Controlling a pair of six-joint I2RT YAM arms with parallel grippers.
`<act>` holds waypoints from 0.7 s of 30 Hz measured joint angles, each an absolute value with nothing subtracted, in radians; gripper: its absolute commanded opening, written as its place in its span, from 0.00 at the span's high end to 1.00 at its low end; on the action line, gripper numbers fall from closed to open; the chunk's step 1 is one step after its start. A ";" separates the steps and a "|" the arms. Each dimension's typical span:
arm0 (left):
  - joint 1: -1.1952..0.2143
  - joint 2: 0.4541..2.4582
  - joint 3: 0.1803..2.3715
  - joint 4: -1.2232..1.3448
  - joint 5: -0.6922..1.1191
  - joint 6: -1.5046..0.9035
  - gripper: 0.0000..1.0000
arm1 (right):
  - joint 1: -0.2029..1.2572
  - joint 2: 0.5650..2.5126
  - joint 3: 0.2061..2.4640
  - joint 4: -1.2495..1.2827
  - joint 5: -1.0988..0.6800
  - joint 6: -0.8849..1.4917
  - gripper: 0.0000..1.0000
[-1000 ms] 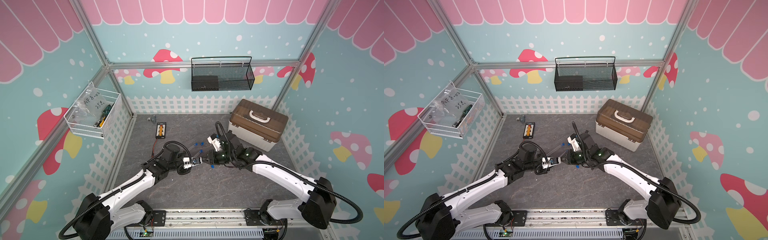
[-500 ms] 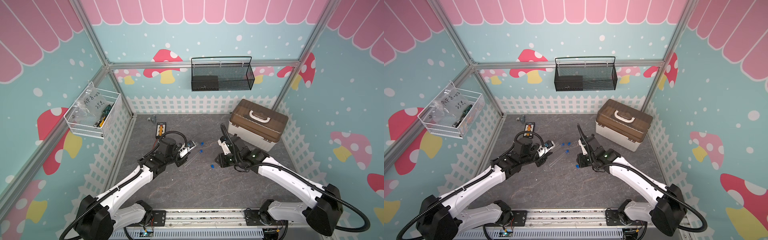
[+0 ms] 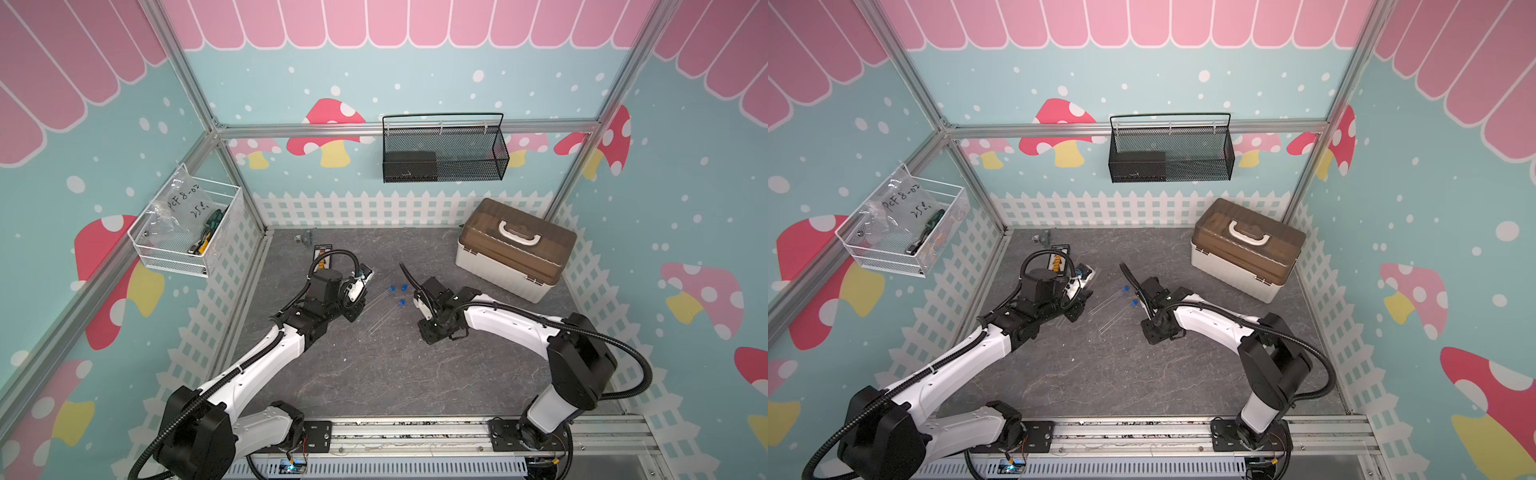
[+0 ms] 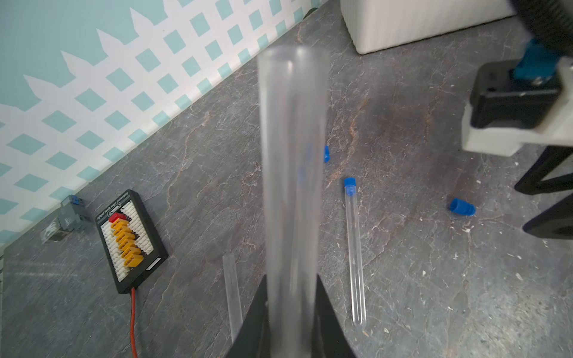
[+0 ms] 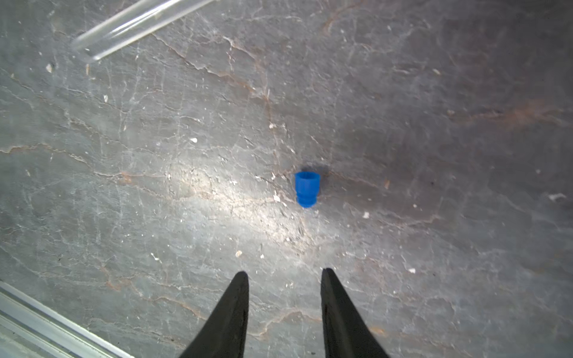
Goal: Insert stoppers into test tubes
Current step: Pick up the stopper from the center of the board.
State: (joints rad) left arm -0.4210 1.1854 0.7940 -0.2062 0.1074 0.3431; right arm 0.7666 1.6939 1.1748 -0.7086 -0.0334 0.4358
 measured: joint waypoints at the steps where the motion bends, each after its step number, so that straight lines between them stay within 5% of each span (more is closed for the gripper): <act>1: -0.421 1.185 0.793 -0.204 0.104 0.343 1.00 | 0.768 1.721 1.195 -0.711 -0.026 0.431 0.63; 21: -0.421 1.179 0.786 -0.185 0.085 0.344 1.00 | 0.769 1.947 1.322 -0.757 0.075 0.411 0.73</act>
State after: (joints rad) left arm -0.4210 1.1790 0.7856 -0.1852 0.0853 0.3443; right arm 0.7689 1.9472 1.3220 -0.7574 0.0746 0.4114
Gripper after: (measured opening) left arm 0.177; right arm 0.284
